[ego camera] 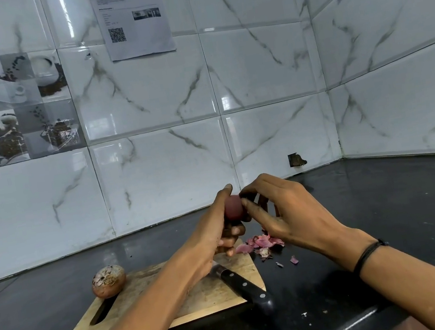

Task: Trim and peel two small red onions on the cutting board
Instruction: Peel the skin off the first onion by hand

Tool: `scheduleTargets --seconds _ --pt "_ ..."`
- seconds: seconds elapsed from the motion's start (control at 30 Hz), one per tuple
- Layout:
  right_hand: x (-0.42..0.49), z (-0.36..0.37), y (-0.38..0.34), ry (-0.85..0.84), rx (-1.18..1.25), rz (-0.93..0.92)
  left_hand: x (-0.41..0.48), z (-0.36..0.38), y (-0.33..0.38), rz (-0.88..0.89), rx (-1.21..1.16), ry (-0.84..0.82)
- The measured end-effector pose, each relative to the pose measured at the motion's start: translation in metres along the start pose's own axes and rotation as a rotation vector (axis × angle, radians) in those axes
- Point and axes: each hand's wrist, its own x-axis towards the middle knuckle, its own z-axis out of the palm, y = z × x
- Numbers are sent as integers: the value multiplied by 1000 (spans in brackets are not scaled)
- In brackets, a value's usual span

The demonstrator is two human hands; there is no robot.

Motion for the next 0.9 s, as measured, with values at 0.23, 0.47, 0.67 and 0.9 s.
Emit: scheduleTargets --seconds 0.23,0.47,0.67,0.9 --pt "0 -2 -5 4 38 -32 -3 -1 4 -11 69 34" --pt "0 -1 -2 28 6 -11 -1 1 0 -8 99 59" --pt "1 -2 -6 32 30 -8 -2 5 2 30 209 91" --pt "1 -3 -9 -39 84 -25 -6 11 1 140 282 189"
